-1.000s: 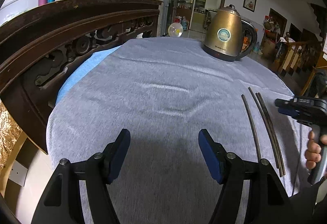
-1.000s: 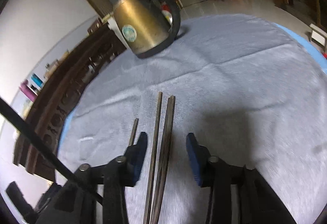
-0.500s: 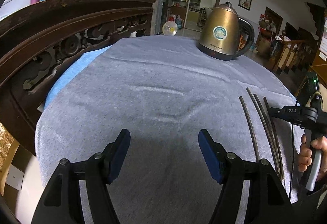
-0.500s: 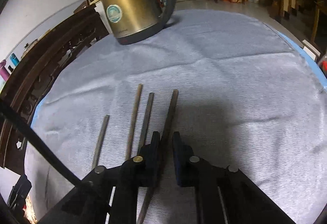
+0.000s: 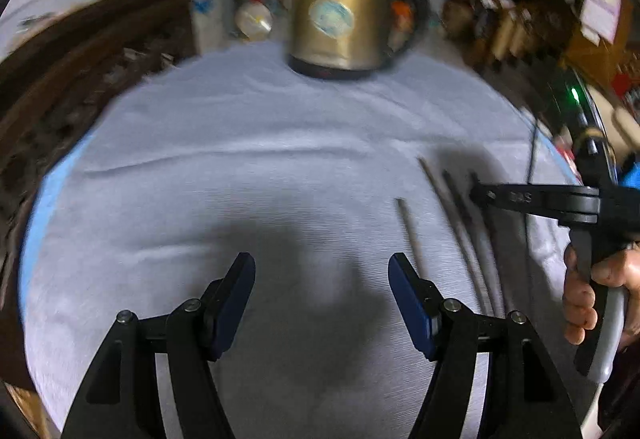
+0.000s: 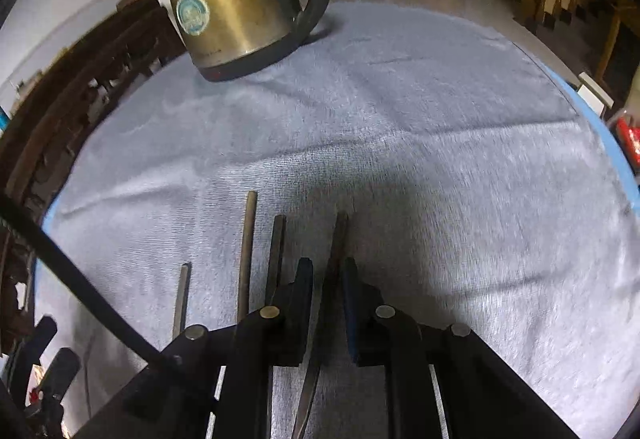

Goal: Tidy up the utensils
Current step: 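Close the right tool on a chopstick while the left tool approaches another chopstick, then close the left tool on a dark chopstick and lift both held chopsticks, then carry both held chopsticks over the metal cup and lower them in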

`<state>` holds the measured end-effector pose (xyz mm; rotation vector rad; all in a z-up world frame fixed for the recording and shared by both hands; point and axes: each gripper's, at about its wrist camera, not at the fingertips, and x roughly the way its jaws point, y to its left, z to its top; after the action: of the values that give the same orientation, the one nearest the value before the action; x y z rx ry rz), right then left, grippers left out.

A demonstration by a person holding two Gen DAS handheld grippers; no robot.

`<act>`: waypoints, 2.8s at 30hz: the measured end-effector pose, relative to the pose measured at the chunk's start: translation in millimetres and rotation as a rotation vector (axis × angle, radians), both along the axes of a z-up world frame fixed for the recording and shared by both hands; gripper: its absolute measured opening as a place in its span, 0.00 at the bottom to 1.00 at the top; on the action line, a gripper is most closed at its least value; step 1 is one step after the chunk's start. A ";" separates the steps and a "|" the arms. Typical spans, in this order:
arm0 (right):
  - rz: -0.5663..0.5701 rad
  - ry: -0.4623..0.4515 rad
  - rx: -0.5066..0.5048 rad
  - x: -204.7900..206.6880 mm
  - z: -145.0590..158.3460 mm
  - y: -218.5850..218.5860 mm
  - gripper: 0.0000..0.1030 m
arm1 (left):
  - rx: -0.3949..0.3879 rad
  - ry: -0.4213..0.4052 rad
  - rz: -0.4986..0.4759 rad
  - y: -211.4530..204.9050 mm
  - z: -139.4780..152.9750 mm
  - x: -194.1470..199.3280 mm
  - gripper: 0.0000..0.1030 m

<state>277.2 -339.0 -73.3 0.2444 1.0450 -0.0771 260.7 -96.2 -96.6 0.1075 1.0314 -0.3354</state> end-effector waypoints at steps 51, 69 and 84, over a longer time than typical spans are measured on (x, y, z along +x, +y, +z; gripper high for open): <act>0.025 -0.406 0.006 -210.6 152.2 -46.8 0.07 | -0.089 -0.257 0.049 62.8 182.6 -118.1 0.05; -0.065 -0.808 0.148 -343.9 185.1 -14.0 0.06 | -0.292 -0.480 0.101 97.0 222.8 -254.9 0.05; -0.138 -0.901 0.145 -377.0 196.2 -12.9 0.06 | -0.406 -0.546 0.057 96.4 262.6 -294.1 0.05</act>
<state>-99.8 -352.0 122.9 0.4305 0.1354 -0.0092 -33.4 0.2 166.0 -0.1896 0.4129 -0.4276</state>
